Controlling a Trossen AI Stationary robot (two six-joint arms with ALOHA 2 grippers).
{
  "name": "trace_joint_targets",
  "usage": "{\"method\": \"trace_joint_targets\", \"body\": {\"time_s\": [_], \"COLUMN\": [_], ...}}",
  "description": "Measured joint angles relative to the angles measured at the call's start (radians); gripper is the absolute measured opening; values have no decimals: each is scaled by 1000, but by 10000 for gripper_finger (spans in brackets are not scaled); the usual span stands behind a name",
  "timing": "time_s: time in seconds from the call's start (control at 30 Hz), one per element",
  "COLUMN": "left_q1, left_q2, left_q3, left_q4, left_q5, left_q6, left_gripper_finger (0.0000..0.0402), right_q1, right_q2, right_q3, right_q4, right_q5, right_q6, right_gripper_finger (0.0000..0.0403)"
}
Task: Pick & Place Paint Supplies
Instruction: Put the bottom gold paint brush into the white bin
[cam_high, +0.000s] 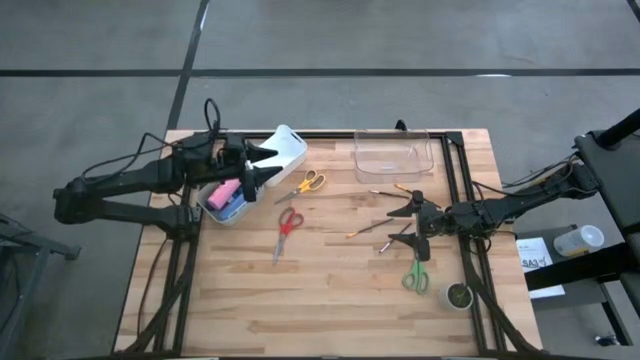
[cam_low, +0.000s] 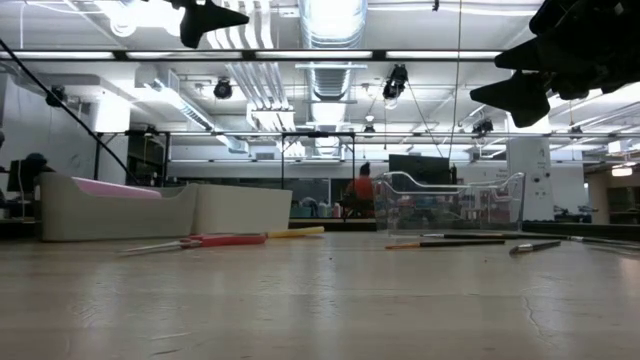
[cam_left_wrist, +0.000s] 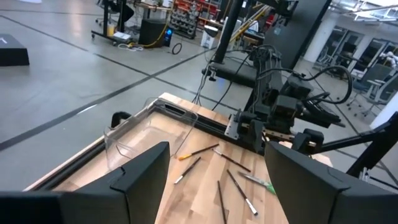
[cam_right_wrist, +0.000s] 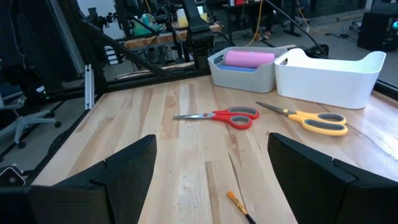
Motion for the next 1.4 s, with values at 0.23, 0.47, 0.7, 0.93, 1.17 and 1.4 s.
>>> {"method": "trace_joint_targets", "body": {"time_s": [0.23,0.47,0.7,0.93,1.17,1.4], "left_q1": [0,0,0,0,0,0], "left_q2": [0,0,0,0,0,0], "left_q3": [0,0,0,0,-2,-2], "left_q4": [0,-1,-3,-30,-62,-132], "left_q5": [0,0,0,0,0,0], "left_q6": [-25,-25,-26,-28,-28,-28], "left_gripper_finger": [271,271,271,271,271,271], "right_q1": [0,0,0,0,0,0], "right_q2": [0,0,0,0,0,0], "right_q3": [0,0,0,0,0,0], "right_q4": [0,0,0,0,0,0], "right_q5": [0,0,0,0,8,7], "right_q6": [0,0,0,0,-384,-768], "right_gripper_finger": [306,306,306,306,306,306]}}
